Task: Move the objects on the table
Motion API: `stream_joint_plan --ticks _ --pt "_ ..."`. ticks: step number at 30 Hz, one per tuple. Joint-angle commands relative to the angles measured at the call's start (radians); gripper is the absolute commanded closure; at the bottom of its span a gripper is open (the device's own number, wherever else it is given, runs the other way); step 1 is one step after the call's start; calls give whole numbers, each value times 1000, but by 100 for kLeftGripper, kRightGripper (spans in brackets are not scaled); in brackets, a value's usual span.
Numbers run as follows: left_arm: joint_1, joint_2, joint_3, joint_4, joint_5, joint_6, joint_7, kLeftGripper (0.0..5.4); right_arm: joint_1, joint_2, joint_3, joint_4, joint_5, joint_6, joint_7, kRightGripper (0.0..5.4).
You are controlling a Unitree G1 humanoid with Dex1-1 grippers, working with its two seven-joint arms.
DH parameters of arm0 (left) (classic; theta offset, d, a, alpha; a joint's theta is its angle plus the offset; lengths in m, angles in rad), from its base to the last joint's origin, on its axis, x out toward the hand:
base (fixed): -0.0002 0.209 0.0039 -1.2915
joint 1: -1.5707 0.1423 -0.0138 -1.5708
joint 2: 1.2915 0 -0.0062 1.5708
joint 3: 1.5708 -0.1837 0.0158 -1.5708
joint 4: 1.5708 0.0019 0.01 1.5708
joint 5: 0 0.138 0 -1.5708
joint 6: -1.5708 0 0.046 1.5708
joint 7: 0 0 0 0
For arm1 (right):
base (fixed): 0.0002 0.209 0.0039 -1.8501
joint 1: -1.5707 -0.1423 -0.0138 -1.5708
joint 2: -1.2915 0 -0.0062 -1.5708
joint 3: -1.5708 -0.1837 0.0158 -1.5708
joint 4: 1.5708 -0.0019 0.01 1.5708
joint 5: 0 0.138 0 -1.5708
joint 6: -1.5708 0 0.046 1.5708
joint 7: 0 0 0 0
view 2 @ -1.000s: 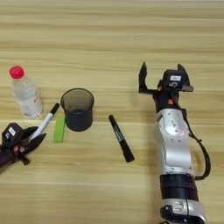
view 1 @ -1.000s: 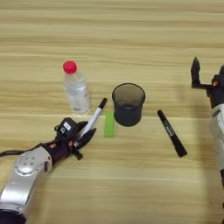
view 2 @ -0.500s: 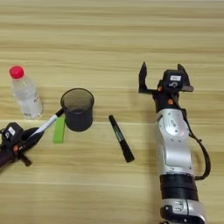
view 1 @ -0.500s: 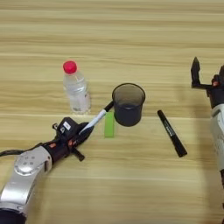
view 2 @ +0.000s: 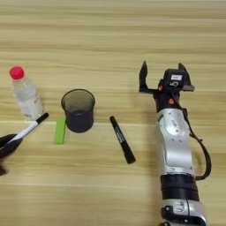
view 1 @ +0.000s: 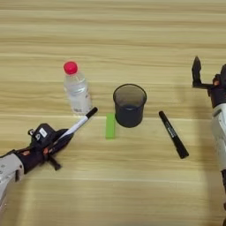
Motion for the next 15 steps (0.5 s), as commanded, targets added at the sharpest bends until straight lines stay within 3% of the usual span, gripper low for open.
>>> stream_joint_plan --ticks 1,8,15 --pt "52 61 24 -24 -8 -37 -63 469 -14 2 -7 -1 6 18 -6 0" --pt "98 106 75 -5 -25 -96 -117 469 -17 5 -6 -2 6 18 -7 0" --pt "72 138 108 108 13 -127 -94 469 -25 6 -6 0 6 15 -10 0"
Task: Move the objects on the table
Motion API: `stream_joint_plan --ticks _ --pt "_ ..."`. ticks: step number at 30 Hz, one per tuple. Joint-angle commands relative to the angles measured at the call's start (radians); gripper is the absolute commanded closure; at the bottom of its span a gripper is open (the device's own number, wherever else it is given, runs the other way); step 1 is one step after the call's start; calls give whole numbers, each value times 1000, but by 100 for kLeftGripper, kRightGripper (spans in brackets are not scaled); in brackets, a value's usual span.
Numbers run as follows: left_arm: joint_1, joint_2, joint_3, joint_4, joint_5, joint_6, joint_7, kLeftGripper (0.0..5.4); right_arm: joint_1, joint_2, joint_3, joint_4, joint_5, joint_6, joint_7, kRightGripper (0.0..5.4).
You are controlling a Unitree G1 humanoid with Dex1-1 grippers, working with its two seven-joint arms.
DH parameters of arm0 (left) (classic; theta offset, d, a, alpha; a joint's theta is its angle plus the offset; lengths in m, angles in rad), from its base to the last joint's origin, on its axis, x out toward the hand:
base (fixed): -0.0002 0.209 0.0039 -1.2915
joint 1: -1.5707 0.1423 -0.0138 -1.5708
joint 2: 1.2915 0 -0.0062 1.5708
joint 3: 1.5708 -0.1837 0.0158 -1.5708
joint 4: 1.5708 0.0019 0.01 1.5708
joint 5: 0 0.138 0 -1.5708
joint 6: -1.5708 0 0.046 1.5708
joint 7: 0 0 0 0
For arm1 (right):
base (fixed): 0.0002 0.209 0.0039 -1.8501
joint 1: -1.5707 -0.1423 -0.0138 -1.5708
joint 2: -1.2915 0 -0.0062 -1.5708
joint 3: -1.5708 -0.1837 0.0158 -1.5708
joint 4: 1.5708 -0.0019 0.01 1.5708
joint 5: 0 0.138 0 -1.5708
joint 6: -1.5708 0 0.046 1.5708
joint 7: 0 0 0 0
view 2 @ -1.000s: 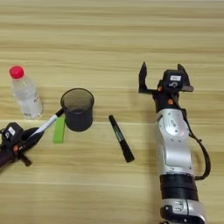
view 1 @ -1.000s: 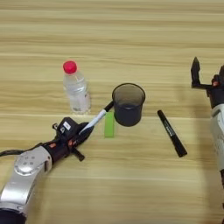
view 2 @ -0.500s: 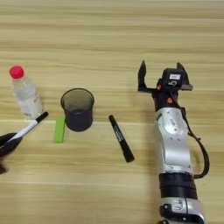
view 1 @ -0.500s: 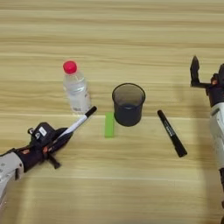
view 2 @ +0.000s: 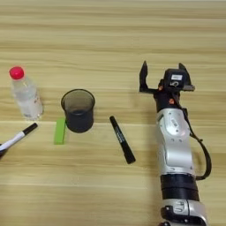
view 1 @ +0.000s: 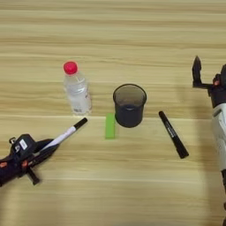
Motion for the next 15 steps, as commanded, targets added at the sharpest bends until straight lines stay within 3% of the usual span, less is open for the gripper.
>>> stream_joint_plan --ticks 1,9,15 --pt "-27 40 24 102 43 -6 25 469 -21 6 -4 0 5 14 -9 0" --pt "-101 58 47 280 60 -42 60 470 -21 9 1 -6 1 18 -12 0" --pt "-165 -20 22 273 32 -2 107 470 -20 11 4 -8 0 18 -14 0"
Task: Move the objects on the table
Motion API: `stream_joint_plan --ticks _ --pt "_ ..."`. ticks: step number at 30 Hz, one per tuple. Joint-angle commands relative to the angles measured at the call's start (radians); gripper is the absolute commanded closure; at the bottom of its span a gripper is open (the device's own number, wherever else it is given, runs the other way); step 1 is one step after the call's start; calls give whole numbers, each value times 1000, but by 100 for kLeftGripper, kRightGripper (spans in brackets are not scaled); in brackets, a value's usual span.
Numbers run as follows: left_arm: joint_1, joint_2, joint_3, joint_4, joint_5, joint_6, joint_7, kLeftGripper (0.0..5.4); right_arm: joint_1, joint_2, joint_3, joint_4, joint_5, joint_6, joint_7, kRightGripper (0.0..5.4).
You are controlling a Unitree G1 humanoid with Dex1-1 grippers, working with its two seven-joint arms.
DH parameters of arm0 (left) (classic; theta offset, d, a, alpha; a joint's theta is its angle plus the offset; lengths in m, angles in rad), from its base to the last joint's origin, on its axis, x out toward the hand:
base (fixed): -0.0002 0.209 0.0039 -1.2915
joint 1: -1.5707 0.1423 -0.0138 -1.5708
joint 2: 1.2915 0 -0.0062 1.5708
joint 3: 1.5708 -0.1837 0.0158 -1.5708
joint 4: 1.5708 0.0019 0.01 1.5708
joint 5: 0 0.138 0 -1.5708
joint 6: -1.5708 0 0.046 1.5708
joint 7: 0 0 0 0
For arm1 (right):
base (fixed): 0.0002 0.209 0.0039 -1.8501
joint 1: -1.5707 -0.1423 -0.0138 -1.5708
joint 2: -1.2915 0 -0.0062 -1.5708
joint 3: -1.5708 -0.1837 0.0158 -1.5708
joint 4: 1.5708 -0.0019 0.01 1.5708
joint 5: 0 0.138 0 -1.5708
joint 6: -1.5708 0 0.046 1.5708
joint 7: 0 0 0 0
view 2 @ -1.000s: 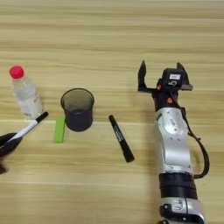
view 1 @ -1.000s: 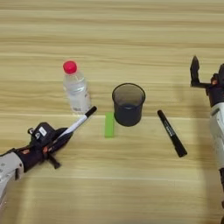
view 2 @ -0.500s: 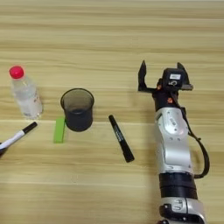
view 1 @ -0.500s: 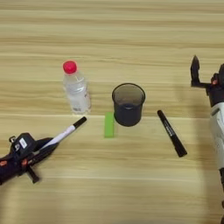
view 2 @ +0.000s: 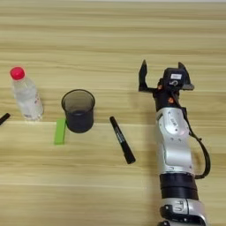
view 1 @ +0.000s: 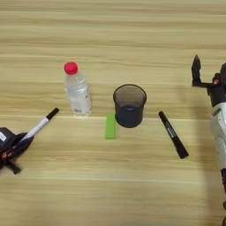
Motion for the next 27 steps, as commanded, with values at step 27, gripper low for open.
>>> stream_joint_plan --ticks 27 --pt "-83 -308 -49 -194 -23 313 326 470 -10 10 5 -26 1 18 -19 0"
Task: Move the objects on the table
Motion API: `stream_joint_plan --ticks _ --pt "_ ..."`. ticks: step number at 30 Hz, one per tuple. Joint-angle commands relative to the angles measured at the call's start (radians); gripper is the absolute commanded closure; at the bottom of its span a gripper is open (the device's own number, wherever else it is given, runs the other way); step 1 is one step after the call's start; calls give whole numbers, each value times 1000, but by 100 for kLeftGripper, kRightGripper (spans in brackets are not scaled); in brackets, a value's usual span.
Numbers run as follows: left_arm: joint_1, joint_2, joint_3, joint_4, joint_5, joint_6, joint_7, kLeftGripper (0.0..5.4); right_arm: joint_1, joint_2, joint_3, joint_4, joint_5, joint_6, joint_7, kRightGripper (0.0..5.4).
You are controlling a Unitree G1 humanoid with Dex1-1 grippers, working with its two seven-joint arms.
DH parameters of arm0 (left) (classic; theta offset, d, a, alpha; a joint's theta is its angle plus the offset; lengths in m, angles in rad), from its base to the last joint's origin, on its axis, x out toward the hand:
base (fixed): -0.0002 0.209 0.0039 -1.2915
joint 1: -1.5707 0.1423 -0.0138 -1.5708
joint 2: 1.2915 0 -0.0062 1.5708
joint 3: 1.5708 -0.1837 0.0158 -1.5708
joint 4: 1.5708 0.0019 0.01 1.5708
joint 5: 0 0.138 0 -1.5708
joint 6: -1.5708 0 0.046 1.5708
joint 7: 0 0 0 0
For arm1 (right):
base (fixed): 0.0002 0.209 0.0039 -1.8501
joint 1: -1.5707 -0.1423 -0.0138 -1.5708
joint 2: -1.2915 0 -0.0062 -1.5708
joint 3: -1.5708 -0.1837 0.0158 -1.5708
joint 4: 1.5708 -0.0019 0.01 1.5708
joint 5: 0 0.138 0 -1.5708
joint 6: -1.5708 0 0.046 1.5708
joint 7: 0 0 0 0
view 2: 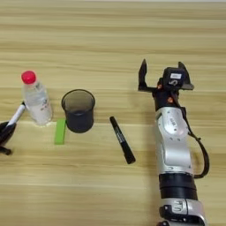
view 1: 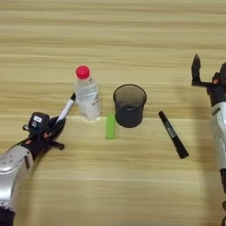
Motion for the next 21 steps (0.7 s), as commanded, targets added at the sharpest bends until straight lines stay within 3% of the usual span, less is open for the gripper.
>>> stream_joint_plan --ticks 1,7,8,11,21 --pt "11 -20 -7 -30 17 61 49 470 -10 4 -1 -18 2 18 -4 0" --pt "36 -37 -42 -82 28 106 66 470 -11 4 -1 -16 2 17 -4 0" --pt "40 -40 -52 -88 28 110 62 434 -12 4 -1 -16 2 17 -4 0" --pt "43 -44 -62 -92 28 112 58 395 -12 4 -1 -15 1 16 -4 0" --pt "1 -67 -22 -54 23 37 89 260 -12 2 -3 -10 3 12 0 0"
